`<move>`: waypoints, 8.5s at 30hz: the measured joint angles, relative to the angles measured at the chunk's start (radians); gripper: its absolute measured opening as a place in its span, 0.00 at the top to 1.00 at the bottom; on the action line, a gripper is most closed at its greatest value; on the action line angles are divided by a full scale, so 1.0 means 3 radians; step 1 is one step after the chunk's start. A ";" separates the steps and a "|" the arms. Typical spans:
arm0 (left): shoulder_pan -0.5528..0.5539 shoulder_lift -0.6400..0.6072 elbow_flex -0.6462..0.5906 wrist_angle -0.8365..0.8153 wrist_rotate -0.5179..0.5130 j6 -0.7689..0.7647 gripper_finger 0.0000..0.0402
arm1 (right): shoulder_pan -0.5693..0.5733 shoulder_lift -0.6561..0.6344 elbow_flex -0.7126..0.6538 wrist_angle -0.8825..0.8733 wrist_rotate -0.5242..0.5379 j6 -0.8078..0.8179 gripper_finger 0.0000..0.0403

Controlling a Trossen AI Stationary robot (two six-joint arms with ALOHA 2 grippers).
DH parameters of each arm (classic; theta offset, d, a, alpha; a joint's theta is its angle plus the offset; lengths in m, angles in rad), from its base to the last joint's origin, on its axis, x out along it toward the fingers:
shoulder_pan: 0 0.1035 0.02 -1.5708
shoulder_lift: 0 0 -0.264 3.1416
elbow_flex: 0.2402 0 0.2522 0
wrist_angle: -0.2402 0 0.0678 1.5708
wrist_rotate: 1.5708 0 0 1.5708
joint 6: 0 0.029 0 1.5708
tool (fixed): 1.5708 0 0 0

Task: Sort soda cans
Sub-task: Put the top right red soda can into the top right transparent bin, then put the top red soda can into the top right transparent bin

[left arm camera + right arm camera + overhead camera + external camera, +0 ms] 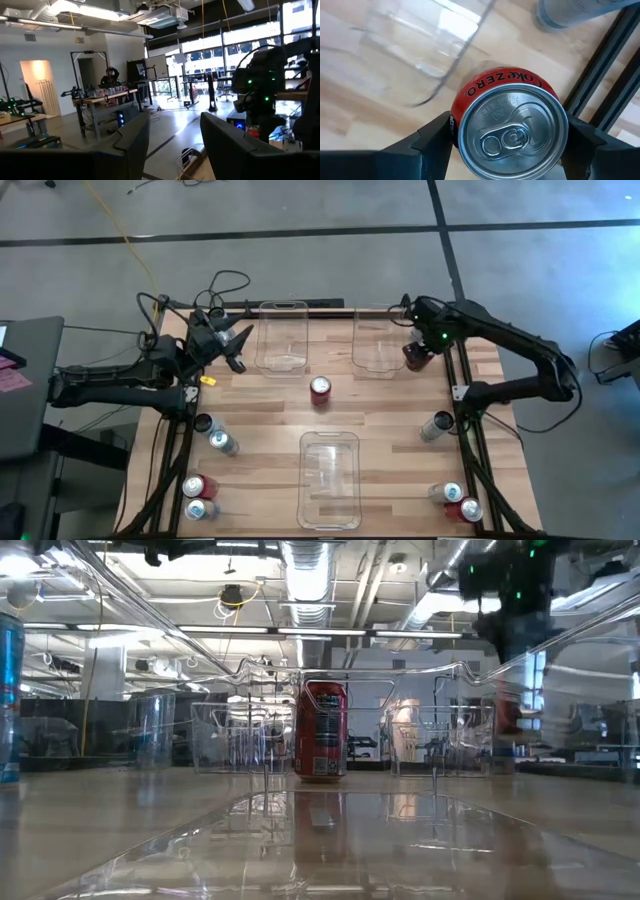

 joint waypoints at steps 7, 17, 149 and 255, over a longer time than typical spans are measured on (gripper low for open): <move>0.0001 0.0000 -0.0001 0.0011 0.0000 -0.0094 0.57 | 0.0379 0.0046 0.0504 -0.0252 0.0201 0.0142 0.28; 0.0002 0.0022 0.0000 0.0038 0.0000 -0.0181 0.57 | 0.0337 0.0472 0.1167 -0.0085 0.0516 -0.0140 0.28; 0.0004 0.0039 0.0107 -0.1001 0.0153 0.0127 0.59 | 0.1636 0.2677 0.1831 0.1612 -0.0631 -0.1608 0.15; 0.0004 0.0038 0.0107 -0.0930 0.0148 0.0181 0.59 | -0.0685 0.1347 0.0075 0.2382 -0.0166 -0.1315 0.07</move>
